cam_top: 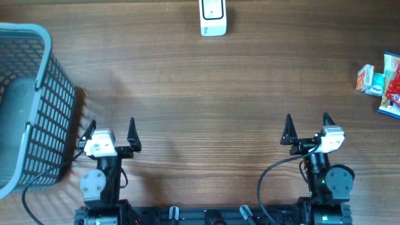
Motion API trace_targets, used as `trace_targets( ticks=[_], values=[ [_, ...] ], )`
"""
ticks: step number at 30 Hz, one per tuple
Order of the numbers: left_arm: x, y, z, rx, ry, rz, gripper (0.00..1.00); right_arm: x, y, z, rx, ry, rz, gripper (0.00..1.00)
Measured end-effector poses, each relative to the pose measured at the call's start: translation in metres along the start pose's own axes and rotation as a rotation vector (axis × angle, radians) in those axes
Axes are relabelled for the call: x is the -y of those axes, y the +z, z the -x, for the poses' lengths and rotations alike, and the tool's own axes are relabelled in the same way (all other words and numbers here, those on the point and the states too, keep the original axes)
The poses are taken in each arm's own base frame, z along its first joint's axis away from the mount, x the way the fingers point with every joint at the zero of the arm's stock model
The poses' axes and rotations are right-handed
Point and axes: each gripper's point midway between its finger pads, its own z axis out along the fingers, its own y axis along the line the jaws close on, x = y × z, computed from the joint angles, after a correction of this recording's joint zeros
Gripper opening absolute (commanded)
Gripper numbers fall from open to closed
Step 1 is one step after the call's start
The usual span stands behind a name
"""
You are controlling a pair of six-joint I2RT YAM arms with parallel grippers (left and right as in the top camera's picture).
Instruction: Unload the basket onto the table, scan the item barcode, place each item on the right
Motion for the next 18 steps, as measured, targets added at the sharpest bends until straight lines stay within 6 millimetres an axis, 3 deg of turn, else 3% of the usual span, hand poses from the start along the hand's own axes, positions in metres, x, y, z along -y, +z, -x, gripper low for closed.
trace_targets(
  ticks=[11, 18],
  values=[
    [0.0025, 0.0, -0.0001, 0.0, 0.047, -0.01, 1.0, 0.0, 0.0, 0.0, 0.0, 0.0, 0.0, 1.0],
    [0.0006, 0.0, -0.0001, 0.0, -0.037, 0.001, 1.0, 0.0, 0.0, 0.0, 0.0, 0.0, 0.0, 1.0]
  ],
)
